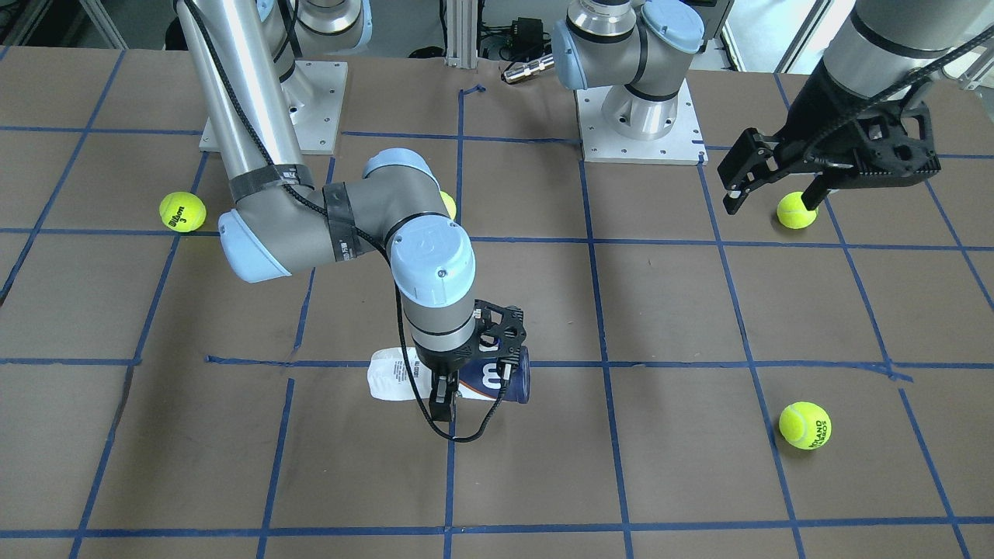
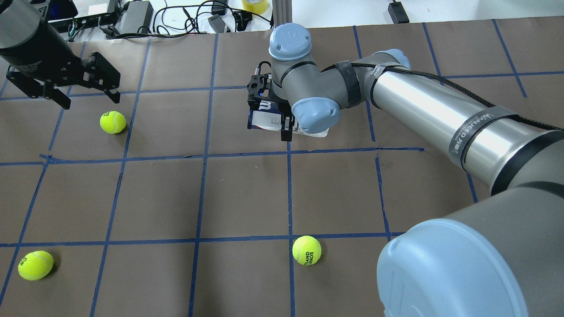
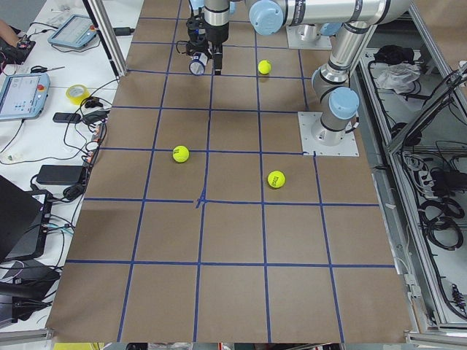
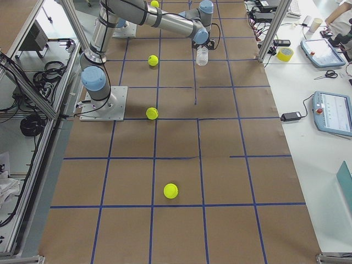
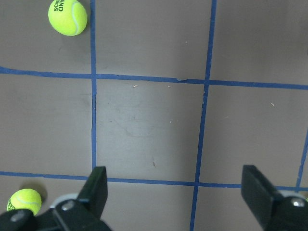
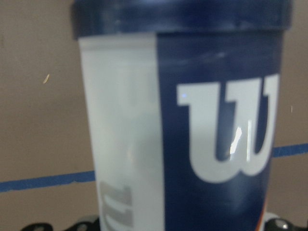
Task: Lift up tennis ball bucket
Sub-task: 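Lift the can with the right gripper and carry it toward the table center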
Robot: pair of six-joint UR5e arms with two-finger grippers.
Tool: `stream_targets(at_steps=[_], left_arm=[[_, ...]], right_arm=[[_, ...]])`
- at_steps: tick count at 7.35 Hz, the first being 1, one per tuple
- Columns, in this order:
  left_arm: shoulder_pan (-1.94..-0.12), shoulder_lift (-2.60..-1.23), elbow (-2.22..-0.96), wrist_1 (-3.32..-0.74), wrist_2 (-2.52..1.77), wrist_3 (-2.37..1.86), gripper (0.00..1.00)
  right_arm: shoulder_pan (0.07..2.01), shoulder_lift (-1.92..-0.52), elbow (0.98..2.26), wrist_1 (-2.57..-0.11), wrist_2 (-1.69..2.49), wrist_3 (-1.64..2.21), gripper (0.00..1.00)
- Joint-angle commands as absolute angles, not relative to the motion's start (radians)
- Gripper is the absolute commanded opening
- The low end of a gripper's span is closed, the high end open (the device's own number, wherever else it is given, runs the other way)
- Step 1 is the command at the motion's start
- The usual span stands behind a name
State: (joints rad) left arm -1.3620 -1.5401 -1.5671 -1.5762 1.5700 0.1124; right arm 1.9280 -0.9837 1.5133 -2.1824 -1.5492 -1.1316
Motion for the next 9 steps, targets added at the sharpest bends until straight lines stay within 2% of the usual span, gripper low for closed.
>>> stream_targets(at_steps=[1,3,5,8,9], left_arm=[[-1.355,-1.543,-1.574,-1.569,1.568,0.114,1.00],[-1.356,-1.543,-1.574,-1.569,1.569,0.114,1.00],[-1.355,-1.542,-1.574,-1.572,1.572,0.114,1.00],[-1.355,-1.542,-1.572,-1.572,1.572,0.114,1.00],[-1.355,-1.542,-1.574,-1.572,1.572,0.114,1.00]], right_arm=[[1.974,-0.967,1.548,-2.241,-1.565,-1.169,0.65],[1.988,-0.947,1.549,-2.247,-1.571,-1.167,0.66],[1.988,-0.933,1.548,-2.247,-1.580,-1.166,0.70],[2.022,-0.933,1.539,-2.243,-1.583,-1.141,0.71],[2.025,-0.931,1.539,-2.243,-1.582,-1.137,0.87]])
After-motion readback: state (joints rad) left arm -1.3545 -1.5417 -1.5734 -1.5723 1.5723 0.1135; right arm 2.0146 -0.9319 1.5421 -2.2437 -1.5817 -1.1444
